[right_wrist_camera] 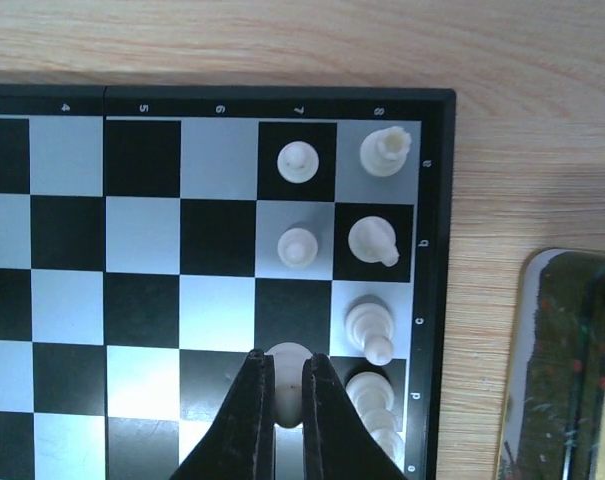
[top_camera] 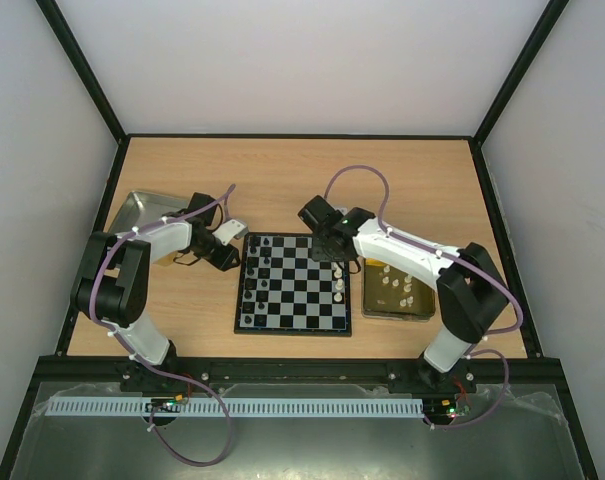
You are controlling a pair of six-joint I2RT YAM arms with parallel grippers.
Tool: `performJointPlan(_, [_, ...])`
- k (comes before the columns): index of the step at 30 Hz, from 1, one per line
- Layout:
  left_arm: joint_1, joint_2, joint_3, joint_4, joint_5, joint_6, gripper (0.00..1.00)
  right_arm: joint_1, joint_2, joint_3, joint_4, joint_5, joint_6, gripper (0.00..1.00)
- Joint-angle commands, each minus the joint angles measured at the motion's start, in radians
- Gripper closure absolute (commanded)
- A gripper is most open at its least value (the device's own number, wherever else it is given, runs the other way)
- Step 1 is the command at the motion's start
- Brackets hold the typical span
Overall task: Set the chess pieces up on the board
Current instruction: Place the chess piece on the chessboard.
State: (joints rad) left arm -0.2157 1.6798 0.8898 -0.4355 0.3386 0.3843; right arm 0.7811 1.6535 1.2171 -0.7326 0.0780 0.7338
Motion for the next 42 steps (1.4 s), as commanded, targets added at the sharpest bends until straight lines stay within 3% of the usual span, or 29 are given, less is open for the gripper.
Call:
performJointPlan(1, [-0.004, 0.011, -0.032, -0.042, -0.047, -0.005, 0.62, 0.006, 0.017, 0.0, 0.012, -0.024, -0.003, 0.98])
performJointPlan(42, [0.007, 0.006, -0.041, -0.037, -0.038, -0.002, 0.62, 0.0, 0.145, -0.032, 0.087, 0.017, -0.001, 0.96])
